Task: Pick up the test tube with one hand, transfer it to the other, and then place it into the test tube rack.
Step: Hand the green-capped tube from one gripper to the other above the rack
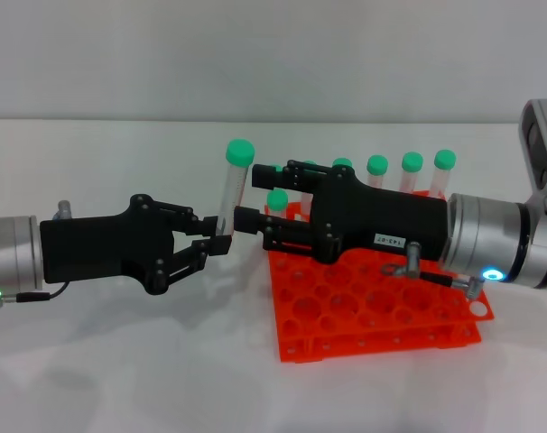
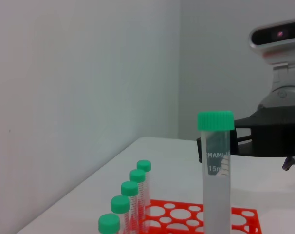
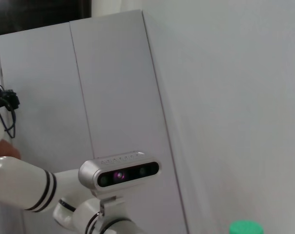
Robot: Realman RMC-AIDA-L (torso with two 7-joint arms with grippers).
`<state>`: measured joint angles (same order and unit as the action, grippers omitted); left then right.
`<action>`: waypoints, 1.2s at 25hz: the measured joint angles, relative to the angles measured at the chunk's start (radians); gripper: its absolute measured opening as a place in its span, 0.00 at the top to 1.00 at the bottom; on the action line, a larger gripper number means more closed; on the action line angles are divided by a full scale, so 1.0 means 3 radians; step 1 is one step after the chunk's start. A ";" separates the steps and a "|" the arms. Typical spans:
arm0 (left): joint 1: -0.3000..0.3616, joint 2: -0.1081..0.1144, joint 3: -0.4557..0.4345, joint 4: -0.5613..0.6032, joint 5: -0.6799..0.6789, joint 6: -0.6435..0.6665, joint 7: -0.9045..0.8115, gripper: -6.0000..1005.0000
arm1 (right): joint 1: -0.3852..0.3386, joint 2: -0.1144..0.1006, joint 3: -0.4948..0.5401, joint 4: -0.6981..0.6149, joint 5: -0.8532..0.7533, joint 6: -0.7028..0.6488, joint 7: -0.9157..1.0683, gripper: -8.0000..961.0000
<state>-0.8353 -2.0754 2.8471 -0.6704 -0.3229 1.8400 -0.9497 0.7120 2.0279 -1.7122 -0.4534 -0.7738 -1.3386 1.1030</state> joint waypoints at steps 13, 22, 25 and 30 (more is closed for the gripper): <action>-0.0018 -0.0005 0.0000 0.0041 0.0044 -0.0048 0.0000 0.74 | 0.0010 0.0000 -0.0275 -0.0068 0.0284 0.0172 -0.0172 0.33; -0.0021 -0.0004 0.0000 0.0083 0.0045 -0.0055 0.0002 0.73 | 0.0005 0.0000 -0.0445 -0.0172 0.0393 0.0321 -0.0217 0.33; -0.0030 -0.0004 0.0000 0.0083 0.0052 -0.0056 0.0007 0.73 | 0.0009 0.0000 -0.0526 -0.0175 0.0494 0.0362 -0.0274 0.43; -0.0048 -0.0007 0.0000 0.0087 0.0089 -0.0059 0.0010 0.72 | 0.0007 0.0000 -0.0567 -0.0176 0.0540 0.0408 -0.0324 0.49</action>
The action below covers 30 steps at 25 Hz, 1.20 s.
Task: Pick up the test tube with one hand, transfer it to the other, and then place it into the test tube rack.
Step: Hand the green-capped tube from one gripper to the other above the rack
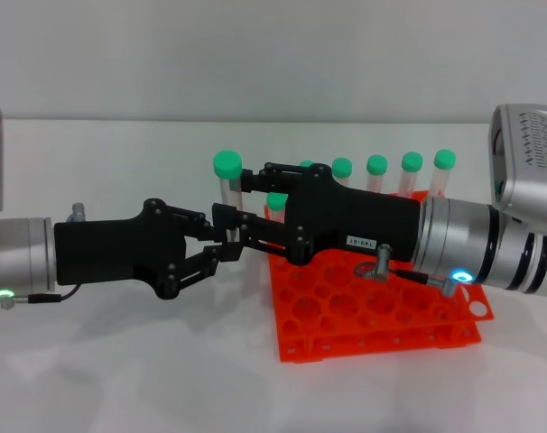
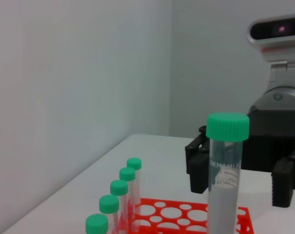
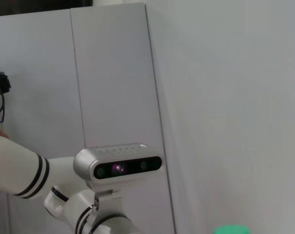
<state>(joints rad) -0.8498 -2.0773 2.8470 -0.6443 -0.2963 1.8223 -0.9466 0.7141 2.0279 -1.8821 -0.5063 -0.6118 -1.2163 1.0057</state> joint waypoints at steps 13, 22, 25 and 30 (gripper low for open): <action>-0.0020 0.0001 0.0000 0.0000 0.0054 0.0000 0.0001 0.71 | -0.0026 0.0000 -0.0026 -0.0112 0.0013 0.0147 -0.0055 0.51; -0.0019 0.0001 0.0000 0.0000 0.0073 0.0000 0.0001 0.70 | -0.0020 0.0000 -0.0070 -0.0123 0.0054 0.0226 -0.0094 0.61; -0.0015 0.0001 0.0000 0.0000 0.0072 0.0000 0.0001 0.70 | -0.0024 0.0000 -0.0072 -0.0123 0.0056 0.0226 -0.0096 0.72; 0.0001 0.0002 0.0000 -0.0009 0.0059 0.0000 0.0002 0.70 | -0.0041 0.0000 -0.0071 -0.0123 0.0057 0.0225 -0.0096 0.78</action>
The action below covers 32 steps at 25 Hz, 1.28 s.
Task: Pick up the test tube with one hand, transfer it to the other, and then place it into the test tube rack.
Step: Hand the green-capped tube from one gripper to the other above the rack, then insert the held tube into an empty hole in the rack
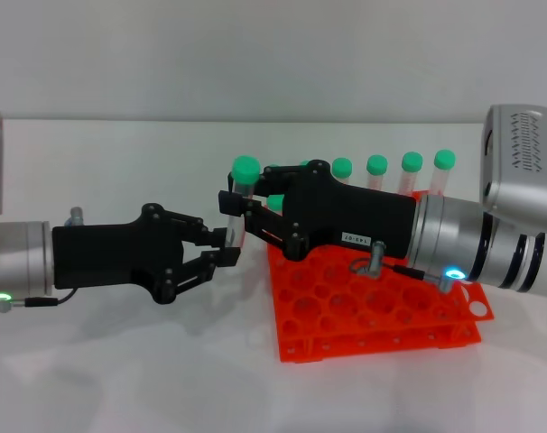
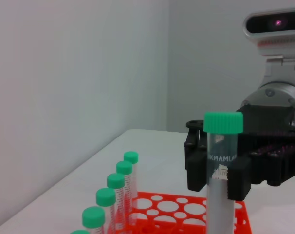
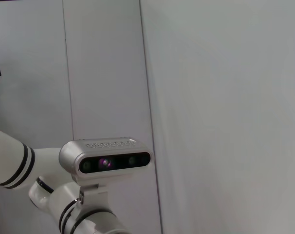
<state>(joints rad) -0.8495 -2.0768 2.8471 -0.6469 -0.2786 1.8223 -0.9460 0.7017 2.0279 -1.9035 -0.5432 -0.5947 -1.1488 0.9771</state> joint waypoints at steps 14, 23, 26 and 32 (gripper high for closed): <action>0.0392 0.0018 0.0000 -0.0206 -0.0560 0.0044 -0.0216 0.60 | -0.0091 0.0001 0.0130 0.0023 0.0000 0.0000 -0.0079 0.77; 0.0891 0.0006 -0.0002 -0.0225 -0.1135 0.0081 -0.0149 0.23 | -0.0122 -0.0005 0.0244 0.0050 0.0003 0.0132 -0.0169 0.76; 0.1065 -0.0004 -0.0004 -0.0177 -0.1300 0.0057 -0.0124 0.18 | -0.0131 0.0002 0.0254 0.0051 0.0004 0.0232 -0.0237 0.76; 0.1373 -0.0005 -0.0005 0.0044 -0.1619 -0.0015 0.0010 0.11 | -0.0194 0.0000 0.0255 0.0052 0.0087 0.0399 -0.0370 0.75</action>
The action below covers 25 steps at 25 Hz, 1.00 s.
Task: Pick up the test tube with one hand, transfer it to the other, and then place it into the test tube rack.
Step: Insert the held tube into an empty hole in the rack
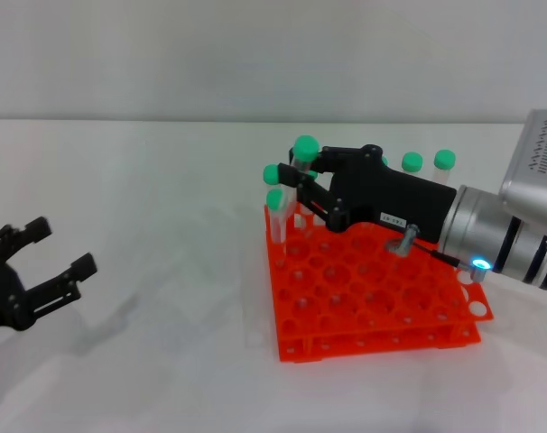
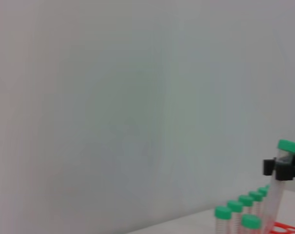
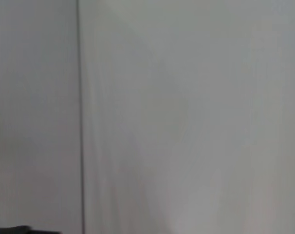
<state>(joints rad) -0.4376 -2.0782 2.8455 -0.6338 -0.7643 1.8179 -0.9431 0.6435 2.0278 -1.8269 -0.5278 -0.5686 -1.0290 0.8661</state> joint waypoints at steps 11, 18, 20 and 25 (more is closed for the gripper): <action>0.0166 -0.0001 0.0000 0.0185 -0.0062 -0.0260 0.0107 0.11 | -0.0107 -0.0019 0.0137 0.0031 0.0050 0.0169 -0.0119 0.74; 0.0135 0.0002 0.0000 0.0190 -0.0063 -0.0335 0.0110 0.11 | -0.0146 -0.0006 0.0117 0.0032 0.0048 0.0234 -0.0143 0.74; 0.0126 0.0003 0.0000 0.0190 -0.0063 -0.0337 0.0110 0.11 | -0.0146 -0.0003 0.0104 0.0032 0.0047 0.0266 -0.0139 0.73; 0.0123 0.0004 0.0000 0.0190 -0.0066 -0.0338 0.0111 0.11 | -0.0155 -0.0004 0.0084 0.0032 0.0046 0.0306 -0.0123 0.73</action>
<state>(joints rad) -0.4007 -2.0770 2.8455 -0.5767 -0.7841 1.7164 -0.9097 0.5971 2.0267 -1.8016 -0.5182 -0.5549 -0.9372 0.8293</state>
